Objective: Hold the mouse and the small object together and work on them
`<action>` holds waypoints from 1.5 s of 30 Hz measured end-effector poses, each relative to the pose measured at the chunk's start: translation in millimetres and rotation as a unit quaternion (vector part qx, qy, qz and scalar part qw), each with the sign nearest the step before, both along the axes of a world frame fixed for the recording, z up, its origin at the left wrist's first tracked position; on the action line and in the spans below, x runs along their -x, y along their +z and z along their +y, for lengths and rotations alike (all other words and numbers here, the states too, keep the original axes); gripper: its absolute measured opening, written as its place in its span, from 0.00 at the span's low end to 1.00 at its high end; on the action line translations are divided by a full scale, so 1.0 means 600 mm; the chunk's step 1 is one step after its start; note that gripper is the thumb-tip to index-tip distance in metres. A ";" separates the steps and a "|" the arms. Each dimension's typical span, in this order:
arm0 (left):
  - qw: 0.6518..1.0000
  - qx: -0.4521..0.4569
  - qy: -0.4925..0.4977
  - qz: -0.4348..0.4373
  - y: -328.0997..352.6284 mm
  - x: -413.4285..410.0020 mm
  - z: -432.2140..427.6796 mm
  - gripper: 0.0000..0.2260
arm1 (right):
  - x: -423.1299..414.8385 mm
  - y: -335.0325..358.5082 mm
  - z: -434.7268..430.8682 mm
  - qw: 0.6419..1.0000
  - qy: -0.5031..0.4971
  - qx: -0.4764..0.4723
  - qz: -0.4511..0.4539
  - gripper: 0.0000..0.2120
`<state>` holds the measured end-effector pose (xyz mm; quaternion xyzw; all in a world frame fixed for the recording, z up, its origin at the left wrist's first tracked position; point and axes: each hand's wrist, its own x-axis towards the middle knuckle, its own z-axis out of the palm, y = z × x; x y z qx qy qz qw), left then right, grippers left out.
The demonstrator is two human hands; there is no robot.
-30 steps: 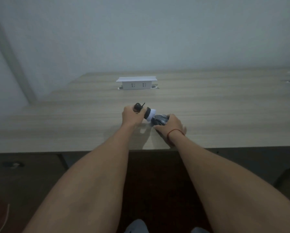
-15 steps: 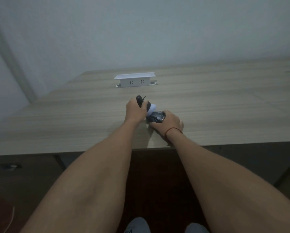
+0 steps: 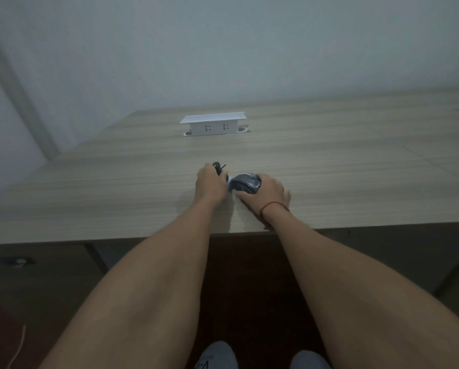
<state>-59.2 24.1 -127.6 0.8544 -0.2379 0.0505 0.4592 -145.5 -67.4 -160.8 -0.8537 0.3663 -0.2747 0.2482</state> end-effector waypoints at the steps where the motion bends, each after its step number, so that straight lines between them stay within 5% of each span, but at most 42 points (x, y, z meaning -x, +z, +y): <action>1: 1.000 0.017 0.000 0.000 0.001 0.000 0.001 0.14 | 0.002 0.001 0.000 1.000 0.006 -0.002 0.003 0.27; 7: 0.982 0.144 -0.013 0.120 0.001 0.014 -0.006 0.14 | 0.008 0.007 0.003 0.999 0.022 -0.027 -0.002 0.18; 11: 0.999 0.036 0.004 0.017 0.008 0.006 -0.001 0.14 | 0.007 0.007 0.005 0.999 0.020 -0.030 -0.002 0.23; 16: 0.996 0.058 -0.062 -0.025 0.020 0.009 -0.008 0.14 | 0.001 0.006 0.005 1.000 -0.004 -0.016 -0.009 0.19; 20: 0.996 -0.026 -0.038 -0.081 0.012 0.003 -0.003 0.14 | 0.000 0.006 0.003 1.000 -0.012 -0.011 -0.011 0.24; 23: 0.992 0.025 -0.073 -0.100 0.021 0.006 -0.005 0.12 | -0.003 0.004 0.005 1.000 -0.022 -0.004 -0.013 0.20; 30: 0.997 0.078 0.008 0.000 -0.012 0.012 0.003 0.14 | 0.004 0.007 0.003 1.000 -0.016 -0.013 -0.017 0.27; 34: 0.973 0.197 -0.014 0.119 0.005 0.012 -0.009 0.17 | 0.004 0.009 0.006 1.000 -0.019 -0.013 -0.016 0.22; 39: 0.999 0.040 -0.014 -0.031 0.006 0.016 -0.009 0.16 | 0.003 0.006 0.006 0.999 -0.023 -0.013 -0.023 0.21; 45: 0.990 0.071 -0.098 -0.066 0.018 0.034 -0.019 0.14 | -0.003 0.001 0.005 1.000 -0.014 -0.013 -0.024 0.15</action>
